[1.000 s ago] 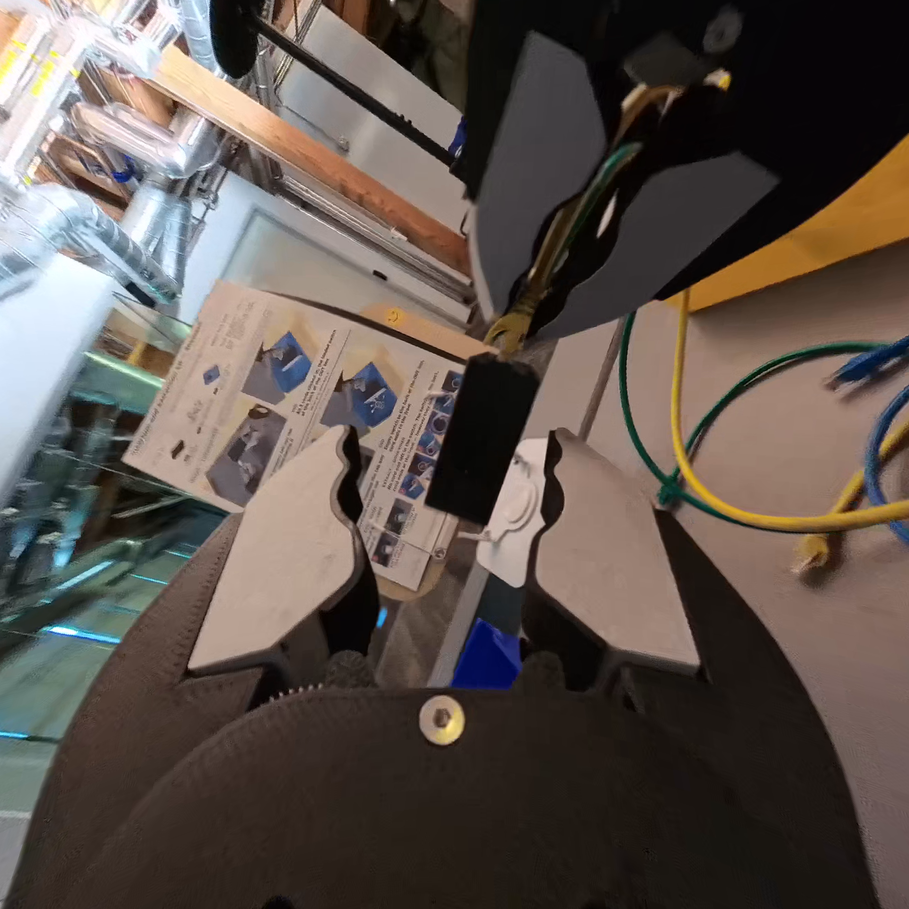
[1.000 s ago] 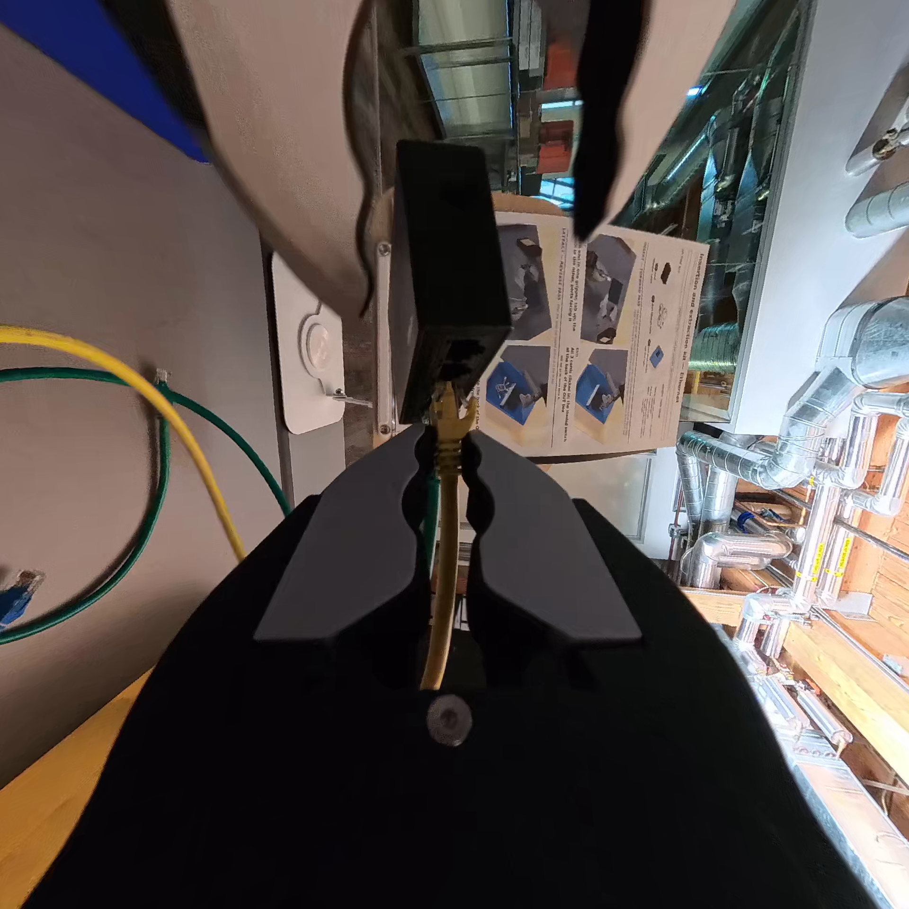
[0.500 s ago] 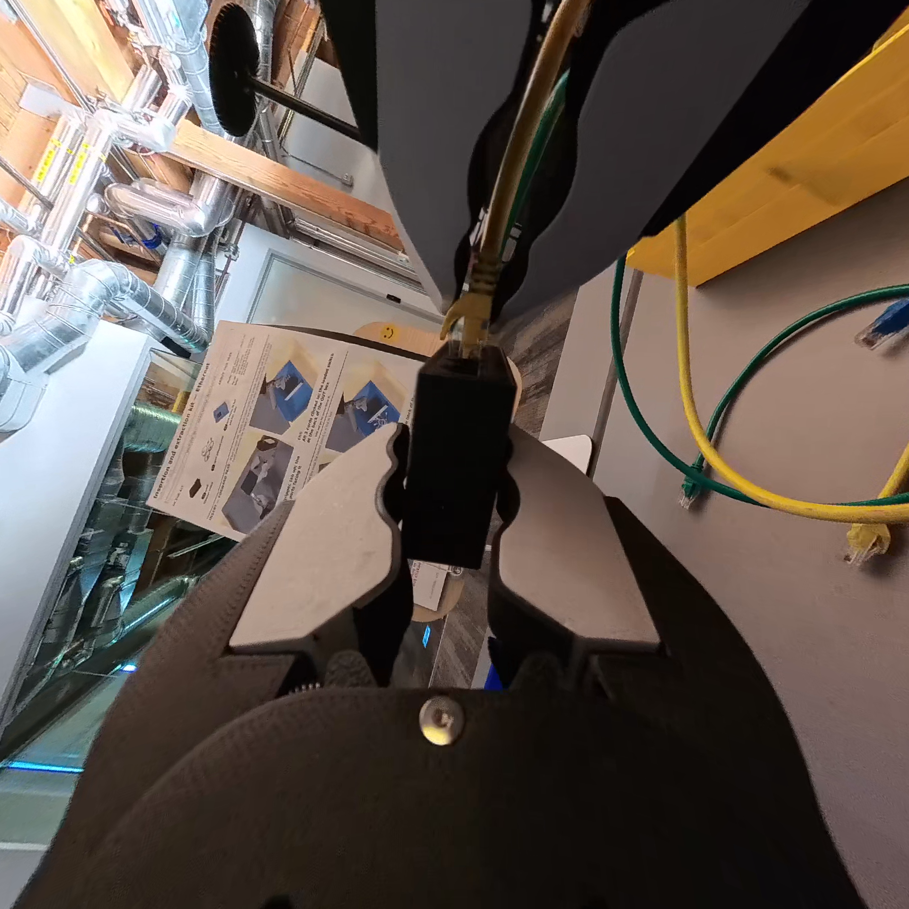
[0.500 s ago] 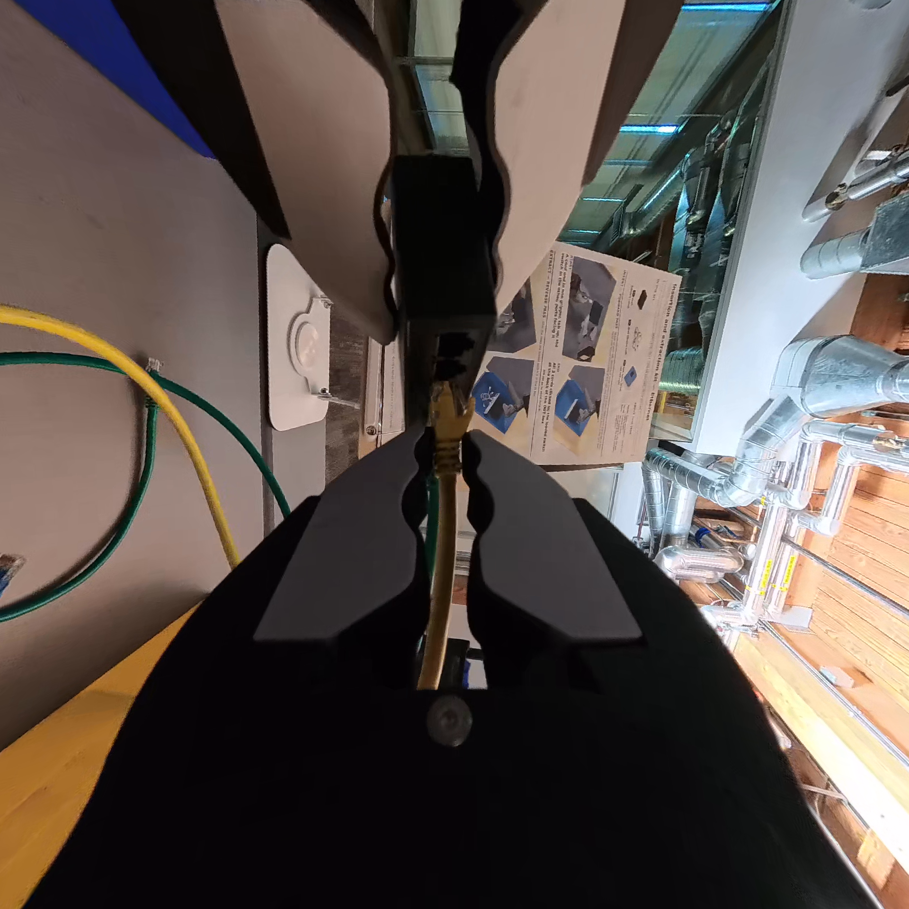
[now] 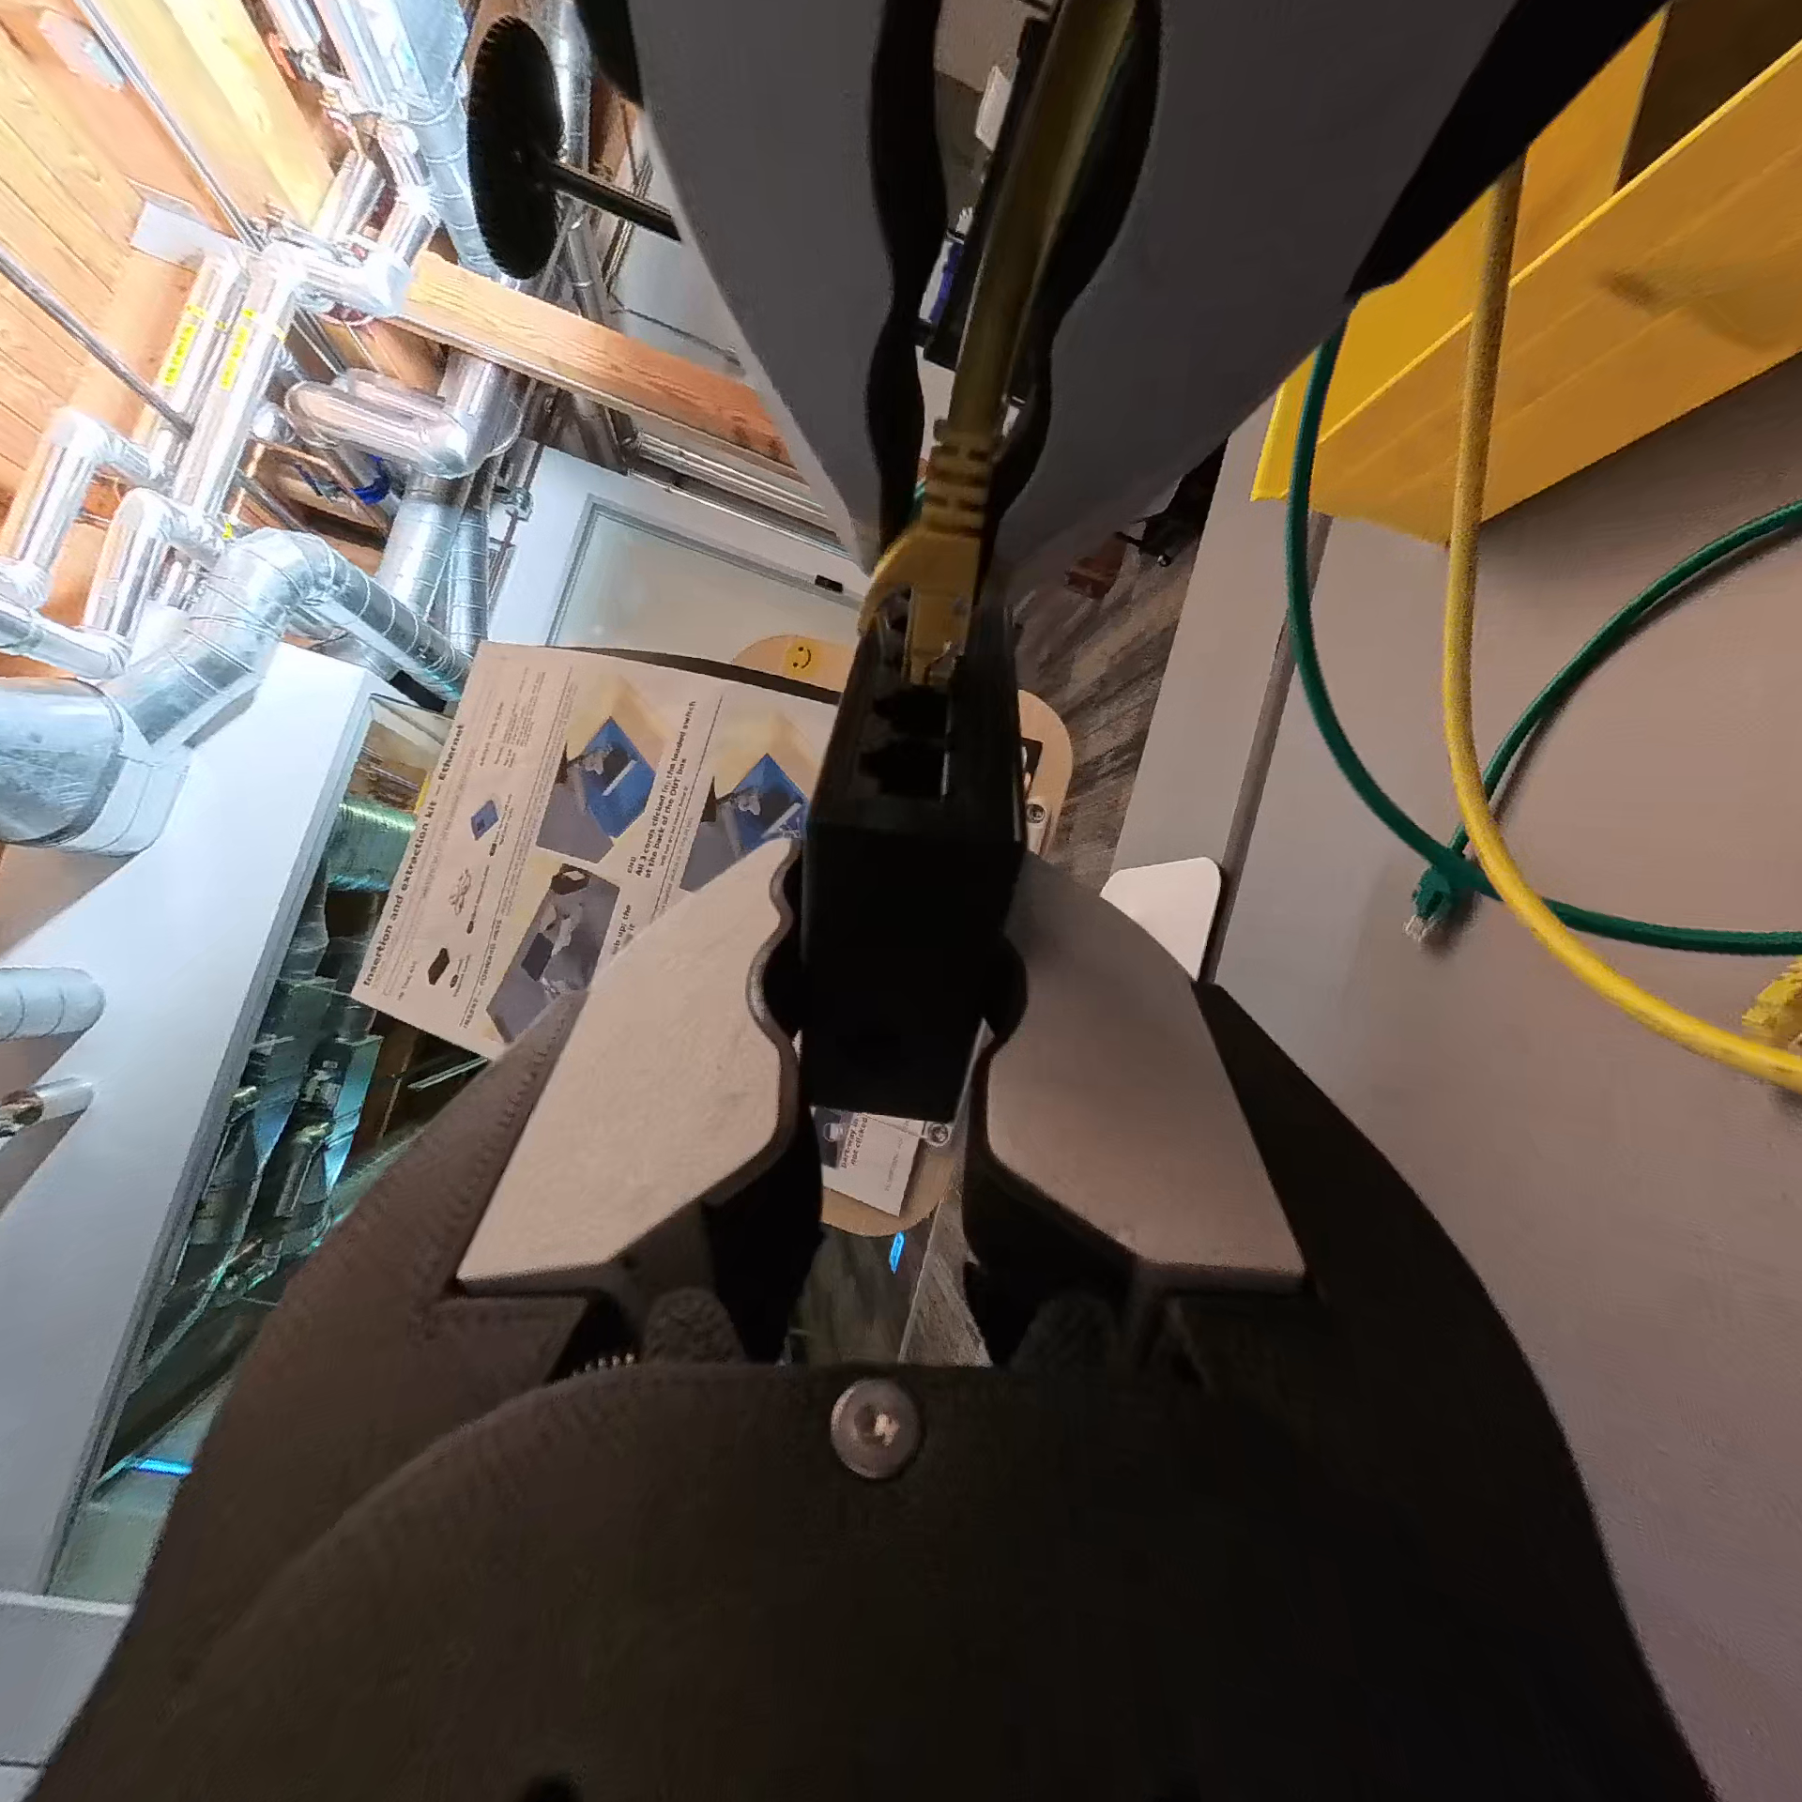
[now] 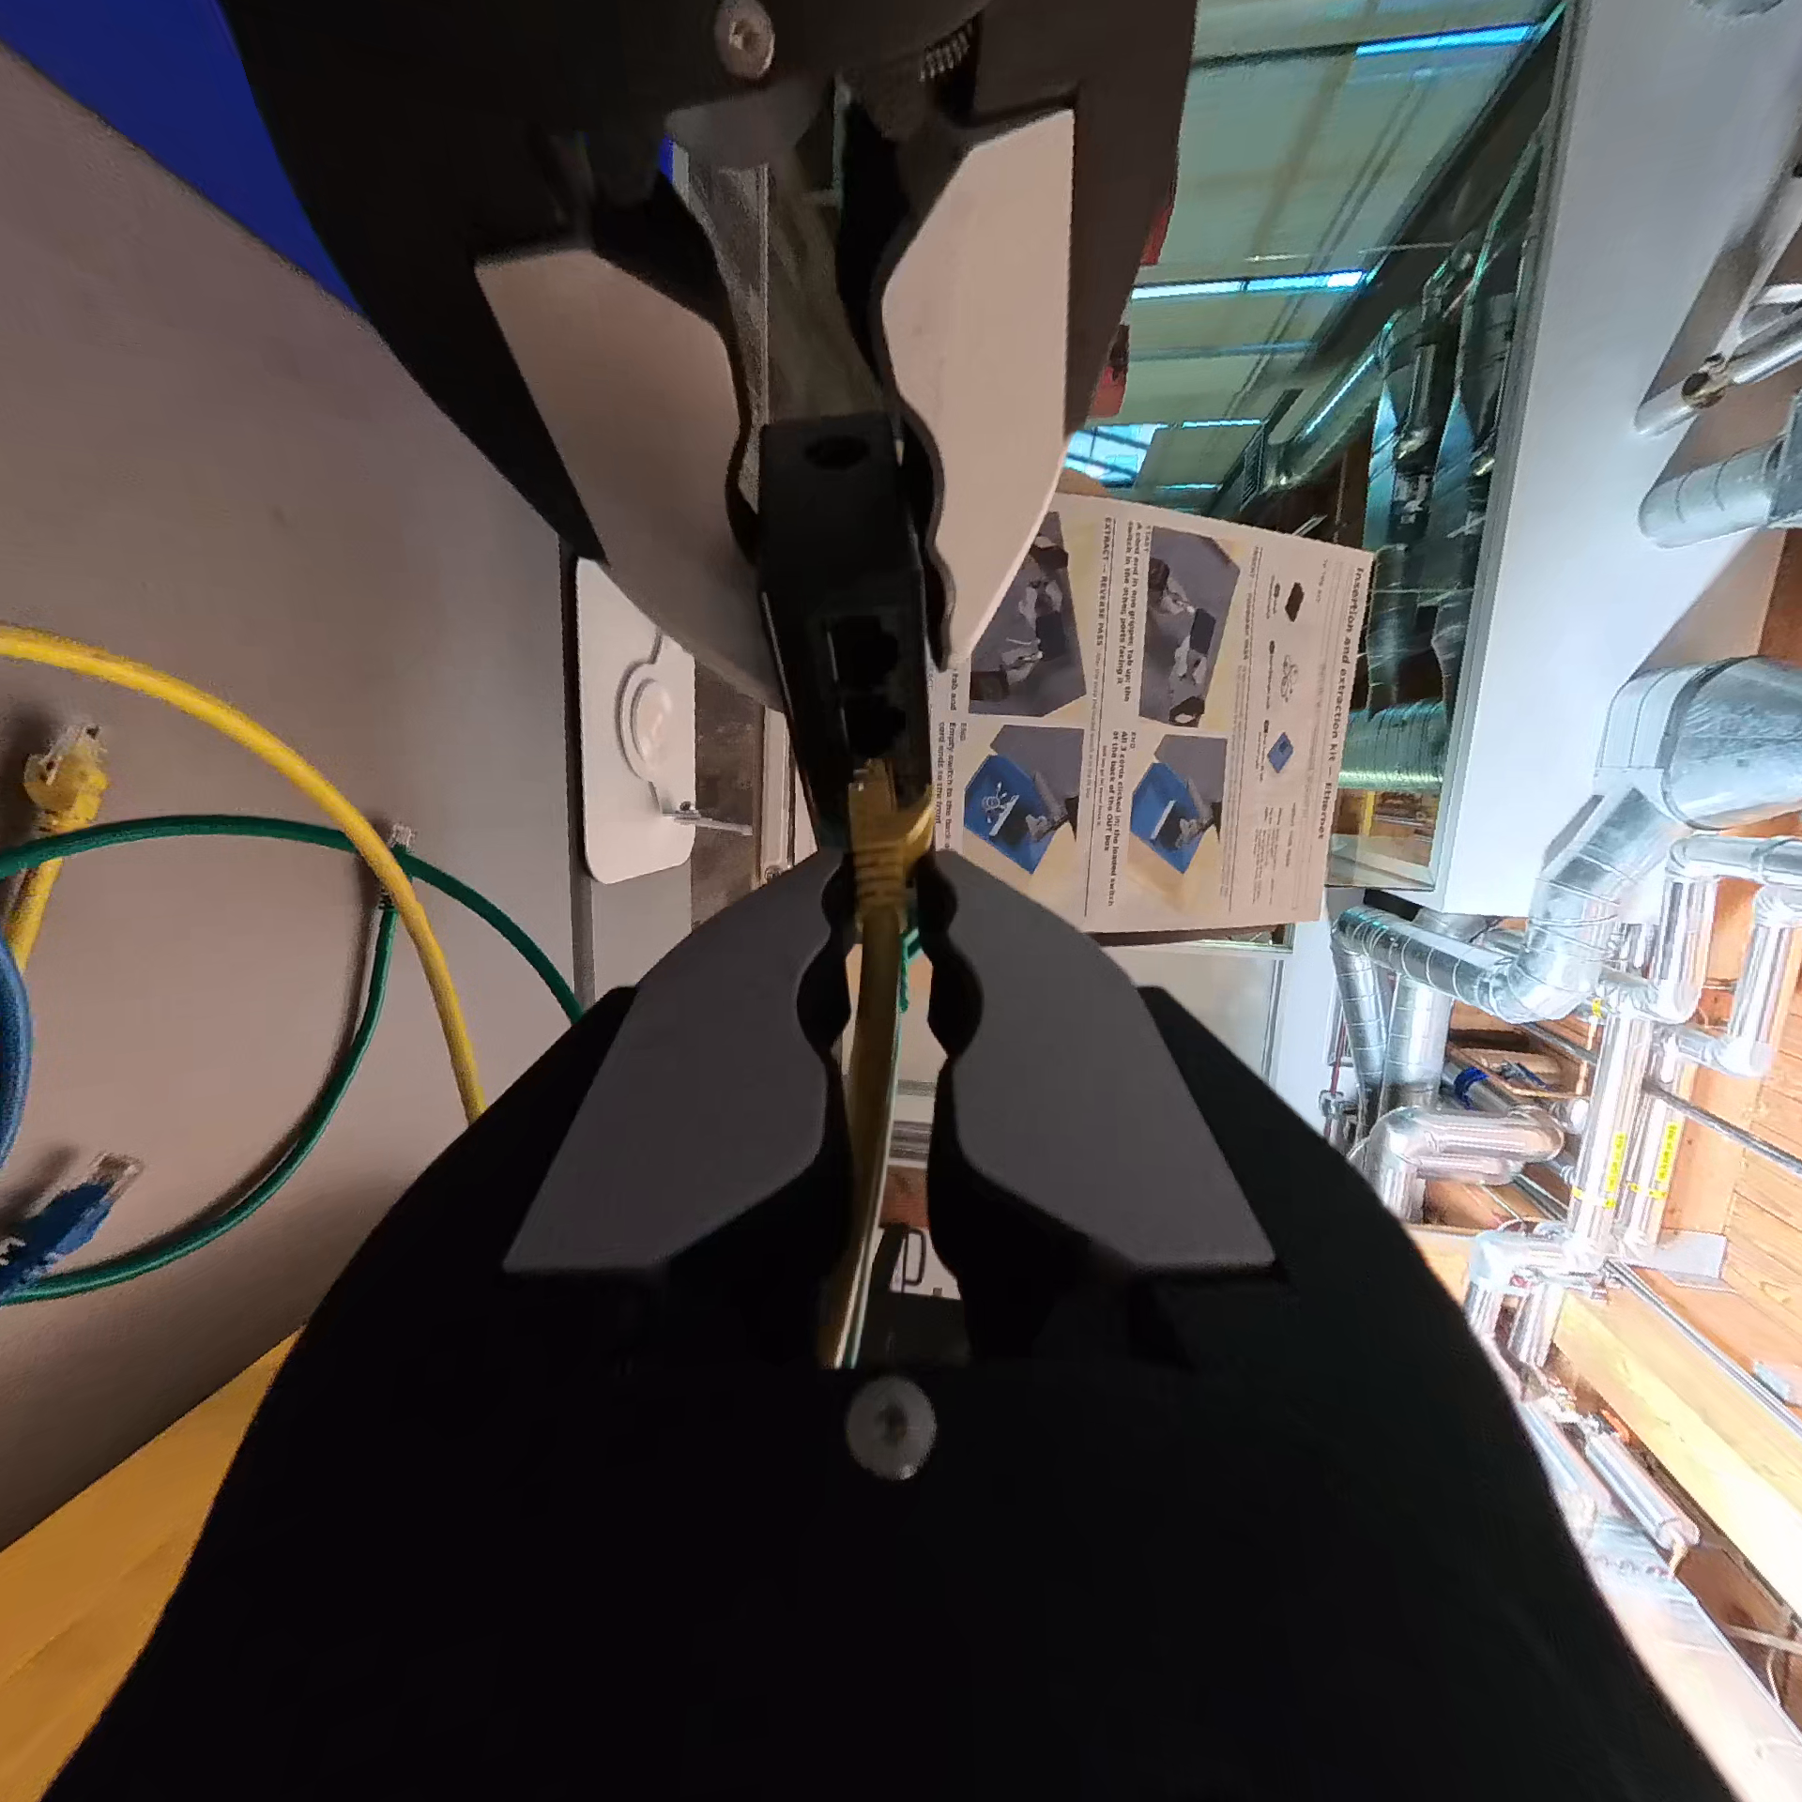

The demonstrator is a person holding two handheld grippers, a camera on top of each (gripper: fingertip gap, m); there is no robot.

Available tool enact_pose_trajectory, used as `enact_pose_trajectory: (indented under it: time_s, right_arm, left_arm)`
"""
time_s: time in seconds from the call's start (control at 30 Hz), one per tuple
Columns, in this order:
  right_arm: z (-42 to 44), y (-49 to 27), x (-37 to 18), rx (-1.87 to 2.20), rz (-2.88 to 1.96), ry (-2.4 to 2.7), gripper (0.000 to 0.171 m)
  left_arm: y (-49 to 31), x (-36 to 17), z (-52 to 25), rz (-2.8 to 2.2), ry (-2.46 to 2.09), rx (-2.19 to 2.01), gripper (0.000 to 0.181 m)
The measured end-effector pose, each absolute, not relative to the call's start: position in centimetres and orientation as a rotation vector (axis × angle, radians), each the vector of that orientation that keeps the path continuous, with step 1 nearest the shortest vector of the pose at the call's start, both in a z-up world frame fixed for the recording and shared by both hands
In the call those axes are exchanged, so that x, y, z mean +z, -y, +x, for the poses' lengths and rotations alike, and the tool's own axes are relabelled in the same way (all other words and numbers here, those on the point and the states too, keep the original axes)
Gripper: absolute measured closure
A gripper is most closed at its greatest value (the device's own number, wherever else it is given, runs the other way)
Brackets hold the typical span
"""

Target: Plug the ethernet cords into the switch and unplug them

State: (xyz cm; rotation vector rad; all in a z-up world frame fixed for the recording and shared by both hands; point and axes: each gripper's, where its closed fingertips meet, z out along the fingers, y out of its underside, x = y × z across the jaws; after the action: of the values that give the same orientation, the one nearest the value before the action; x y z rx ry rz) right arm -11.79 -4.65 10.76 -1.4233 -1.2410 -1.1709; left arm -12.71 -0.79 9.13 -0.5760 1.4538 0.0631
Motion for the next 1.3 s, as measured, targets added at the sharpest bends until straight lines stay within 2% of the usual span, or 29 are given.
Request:
enact_pose_trajectory:
  time_s: [0.37,0.8,1.3]
  right_arm:
    - [-13.6,5.9,12.4,-0.945,-1.262,1.397,0.151]
    - [-14.1,5.4,12.6,-0.941,-1.211,1.455,0.155]
    - [-14.0,4.8,11.8,-0.771,-1.443,1.689,0.155]
  left_arm:
    - [1.7,10.4,-13.2,-0.525,-1.403,0.073,0.152]
    - [1.7,10.9,-13.7,-0.537,-1.398,0.086,0.152]
    - [0.6,10.4,-13.5,-0.590,-1.454,0.044,0.150]
